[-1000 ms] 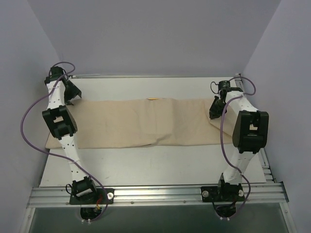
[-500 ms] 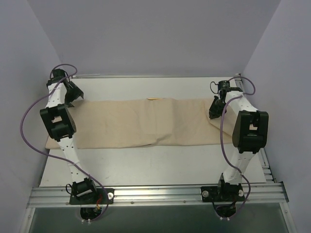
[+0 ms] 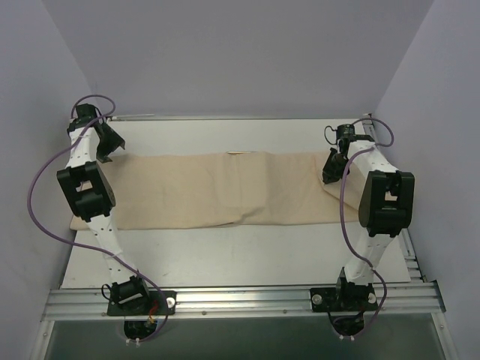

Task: Open and lay out the surgical kit
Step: Open the surgical kit at the center of the board.

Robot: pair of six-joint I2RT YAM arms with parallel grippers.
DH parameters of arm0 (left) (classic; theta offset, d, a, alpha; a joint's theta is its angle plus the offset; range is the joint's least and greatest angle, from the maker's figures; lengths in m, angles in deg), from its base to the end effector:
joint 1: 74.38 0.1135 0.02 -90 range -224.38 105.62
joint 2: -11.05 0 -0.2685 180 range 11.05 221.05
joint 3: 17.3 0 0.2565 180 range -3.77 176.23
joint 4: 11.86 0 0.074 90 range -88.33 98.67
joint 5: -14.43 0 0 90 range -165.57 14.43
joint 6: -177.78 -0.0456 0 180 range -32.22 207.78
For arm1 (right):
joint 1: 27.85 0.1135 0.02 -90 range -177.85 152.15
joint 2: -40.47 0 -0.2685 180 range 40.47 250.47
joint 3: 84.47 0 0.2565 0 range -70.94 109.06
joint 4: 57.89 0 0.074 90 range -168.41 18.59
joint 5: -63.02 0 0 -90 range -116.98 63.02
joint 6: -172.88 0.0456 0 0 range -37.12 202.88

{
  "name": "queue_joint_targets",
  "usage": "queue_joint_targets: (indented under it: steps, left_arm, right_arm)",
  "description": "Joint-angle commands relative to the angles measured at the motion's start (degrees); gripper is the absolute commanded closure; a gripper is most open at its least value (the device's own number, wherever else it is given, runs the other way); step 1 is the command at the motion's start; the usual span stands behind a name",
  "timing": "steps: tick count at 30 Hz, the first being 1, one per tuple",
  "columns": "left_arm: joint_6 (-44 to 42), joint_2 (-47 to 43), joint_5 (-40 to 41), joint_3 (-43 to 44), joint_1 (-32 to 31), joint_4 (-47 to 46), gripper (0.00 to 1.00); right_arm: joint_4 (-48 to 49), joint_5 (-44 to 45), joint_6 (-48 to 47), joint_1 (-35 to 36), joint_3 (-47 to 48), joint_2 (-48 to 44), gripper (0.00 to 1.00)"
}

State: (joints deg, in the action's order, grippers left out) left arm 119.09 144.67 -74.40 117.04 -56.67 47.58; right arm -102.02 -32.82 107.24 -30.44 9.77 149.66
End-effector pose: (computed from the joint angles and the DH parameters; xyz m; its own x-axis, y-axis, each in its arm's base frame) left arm 0.4987 0.1602 0.2089 -0.5323 -0.7154 -0.4527 -0.6916 0.6758 -0.2549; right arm 0.4172 -0.0142 0.1985 -0.7837 0.4462 -0.4321 0.3469 0.8915 0.2915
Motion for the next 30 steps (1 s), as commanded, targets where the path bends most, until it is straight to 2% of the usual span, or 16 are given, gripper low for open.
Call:
queue_joint_targets:
  steps: [1, 17, 24, 30]
  left_arm:
    - [-0.37, -0.47, -0.38, 1.70, 0.04, 0.32, 0.29]
    - [-1.69, 8.40, 0.67, 13.83, -2.95, 8.05, 0.30]
    - [-2.31, 7.09, 1.03, 11.82, -3.21, 7.18, 0.36]
    - [-2.48, 4.72, 0.68, 7.68, -3.30, 3.66, 0.36]
  right_arm:
    - [-1.65, -0.22, -0.37, 0.30, 1.12, -0.73, 1.00]
    - [-1.03, 0.13, 0.69, 0.57, -0.46, -1.87, 1.00]
    - [-1.03, 0.13, 0.60, 0.57, -0.29, -1.26, 1.00]
    - [-0.86, -0.22, 0.51, 0.57, -0.11, -0.55, 1.00]
